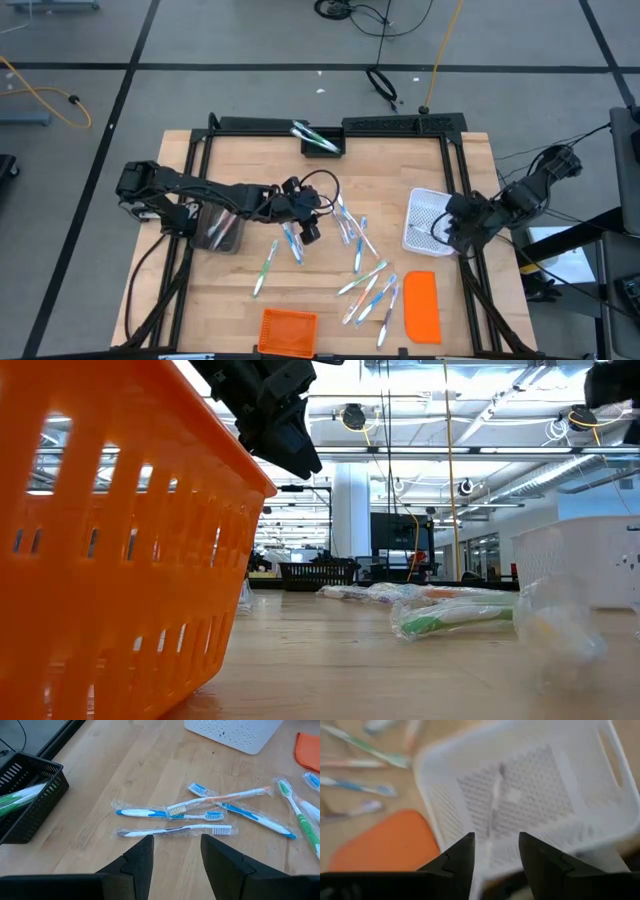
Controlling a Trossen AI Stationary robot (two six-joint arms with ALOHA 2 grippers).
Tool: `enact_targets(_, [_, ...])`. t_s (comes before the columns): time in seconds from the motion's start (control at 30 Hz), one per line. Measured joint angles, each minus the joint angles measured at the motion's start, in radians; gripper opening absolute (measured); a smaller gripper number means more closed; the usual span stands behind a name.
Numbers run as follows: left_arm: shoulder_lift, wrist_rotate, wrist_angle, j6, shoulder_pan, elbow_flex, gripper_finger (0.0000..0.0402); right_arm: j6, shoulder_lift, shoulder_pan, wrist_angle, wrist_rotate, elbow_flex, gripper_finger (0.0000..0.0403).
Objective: Pick & Place Toothbrushes
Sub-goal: Put the orange toothbrush into the transparent black bin
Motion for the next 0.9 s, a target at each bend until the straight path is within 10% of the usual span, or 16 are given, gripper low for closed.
enact_targets(0.57, [0.000, 0.000, 0.001, -0.001, 0.000, 0.000, 0.0166, -0.526, 0.266, -0.161, 0.875, -0.019, -0.023, 0.0143])
enact_targets(0.9, [0.000, 0.001, -0.007, 0.001, -0.008, 0.000, 0.0166, -0.563, 0.559, -0.347, 0.942, -0.069, -0.024, 0.0143])
